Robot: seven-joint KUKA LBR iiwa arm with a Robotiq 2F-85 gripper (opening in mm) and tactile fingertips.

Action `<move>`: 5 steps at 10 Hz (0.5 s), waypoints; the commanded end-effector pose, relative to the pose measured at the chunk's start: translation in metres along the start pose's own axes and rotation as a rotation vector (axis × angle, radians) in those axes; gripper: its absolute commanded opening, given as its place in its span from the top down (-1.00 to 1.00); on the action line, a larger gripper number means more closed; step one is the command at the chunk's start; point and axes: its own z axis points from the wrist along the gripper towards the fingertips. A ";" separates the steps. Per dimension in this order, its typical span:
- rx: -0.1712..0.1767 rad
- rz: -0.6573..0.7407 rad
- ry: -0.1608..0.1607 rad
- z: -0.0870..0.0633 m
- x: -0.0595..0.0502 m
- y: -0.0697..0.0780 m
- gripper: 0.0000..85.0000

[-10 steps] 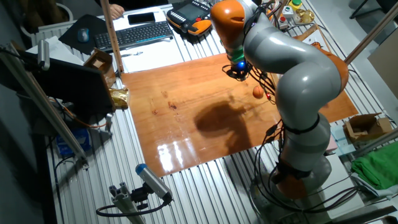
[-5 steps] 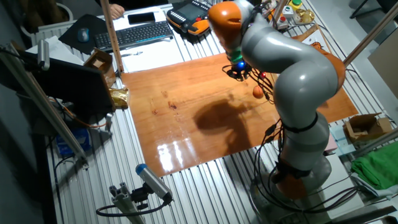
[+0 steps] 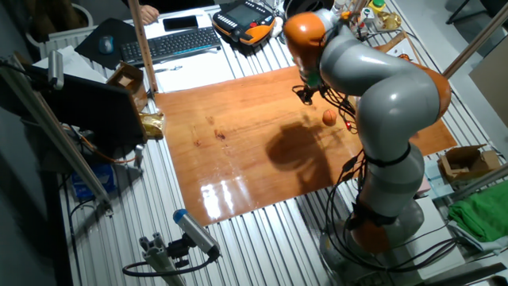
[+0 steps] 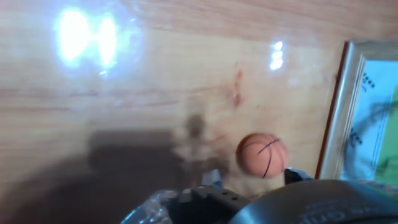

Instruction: Grab a basketball, release it and shoot it into the basket

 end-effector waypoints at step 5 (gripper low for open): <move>-0.020 -0.002 -0.056 0.061 -0.001 -0.014 -0.55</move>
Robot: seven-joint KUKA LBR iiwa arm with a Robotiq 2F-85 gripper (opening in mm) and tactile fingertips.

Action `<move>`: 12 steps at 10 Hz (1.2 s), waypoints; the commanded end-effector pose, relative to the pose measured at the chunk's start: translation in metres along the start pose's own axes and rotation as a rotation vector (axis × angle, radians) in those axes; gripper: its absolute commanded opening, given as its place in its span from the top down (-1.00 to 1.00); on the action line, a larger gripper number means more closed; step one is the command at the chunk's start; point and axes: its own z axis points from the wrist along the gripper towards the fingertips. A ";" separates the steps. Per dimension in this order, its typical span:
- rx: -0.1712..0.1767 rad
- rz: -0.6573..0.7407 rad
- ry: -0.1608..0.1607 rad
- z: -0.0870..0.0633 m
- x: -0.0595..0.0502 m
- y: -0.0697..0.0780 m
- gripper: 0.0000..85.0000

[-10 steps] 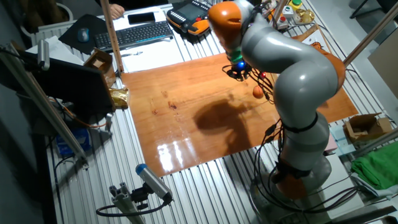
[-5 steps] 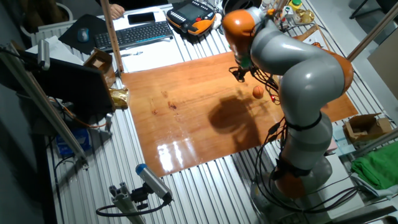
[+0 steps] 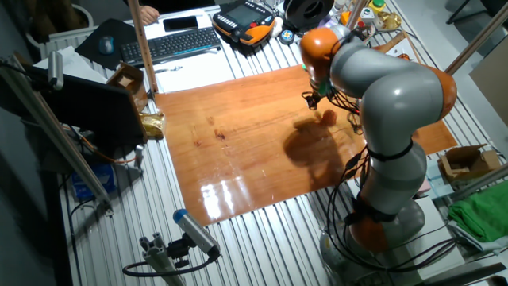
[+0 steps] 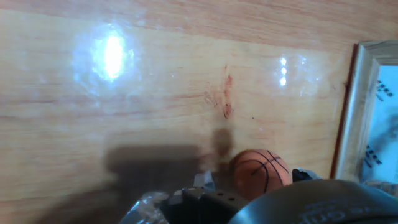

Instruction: Grab a basketball, release it and shoot it into the basket

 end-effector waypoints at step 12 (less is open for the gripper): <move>0.000 -0.025 -0.097 0.073 0.009 -0.026 -0.73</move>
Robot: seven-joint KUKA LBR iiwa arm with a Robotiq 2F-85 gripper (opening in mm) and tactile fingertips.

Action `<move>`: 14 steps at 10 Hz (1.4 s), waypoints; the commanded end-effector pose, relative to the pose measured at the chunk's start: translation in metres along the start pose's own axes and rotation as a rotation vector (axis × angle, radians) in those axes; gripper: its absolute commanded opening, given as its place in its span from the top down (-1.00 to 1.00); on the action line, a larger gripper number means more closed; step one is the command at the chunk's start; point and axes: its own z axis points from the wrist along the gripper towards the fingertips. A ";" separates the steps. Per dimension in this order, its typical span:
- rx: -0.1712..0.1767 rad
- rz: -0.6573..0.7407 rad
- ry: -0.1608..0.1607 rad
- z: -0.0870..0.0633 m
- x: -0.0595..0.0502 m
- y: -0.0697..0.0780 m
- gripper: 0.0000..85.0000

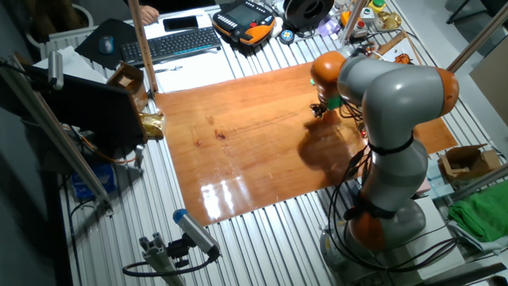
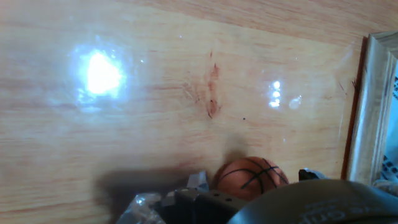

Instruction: Grab a basketball, release it and shoot it into the basket

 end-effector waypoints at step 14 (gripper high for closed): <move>-0.006 -0.040 0.023 0.002 0.005 0.001 -0.57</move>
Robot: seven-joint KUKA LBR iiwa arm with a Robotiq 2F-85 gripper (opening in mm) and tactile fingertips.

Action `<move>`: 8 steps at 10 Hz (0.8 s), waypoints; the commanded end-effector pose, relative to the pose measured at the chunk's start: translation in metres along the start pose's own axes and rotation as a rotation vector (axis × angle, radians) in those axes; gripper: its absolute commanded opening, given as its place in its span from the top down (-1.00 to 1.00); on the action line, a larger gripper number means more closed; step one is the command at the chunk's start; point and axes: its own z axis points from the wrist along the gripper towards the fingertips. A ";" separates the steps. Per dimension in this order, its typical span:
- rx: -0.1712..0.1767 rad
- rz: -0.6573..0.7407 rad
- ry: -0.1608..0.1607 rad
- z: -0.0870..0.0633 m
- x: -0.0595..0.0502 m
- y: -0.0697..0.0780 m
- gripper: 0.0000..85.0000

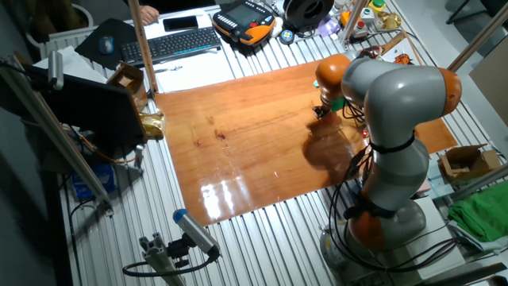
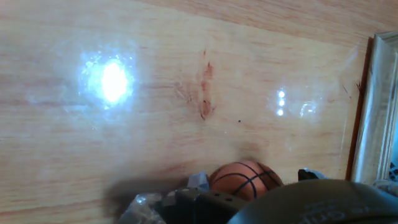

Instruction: Grab a basketball, release it and shoot it into the basket

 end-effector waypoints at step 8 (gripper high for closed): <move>0.003 -0.064 0.028 -0.008 0.000 -0.003 0.75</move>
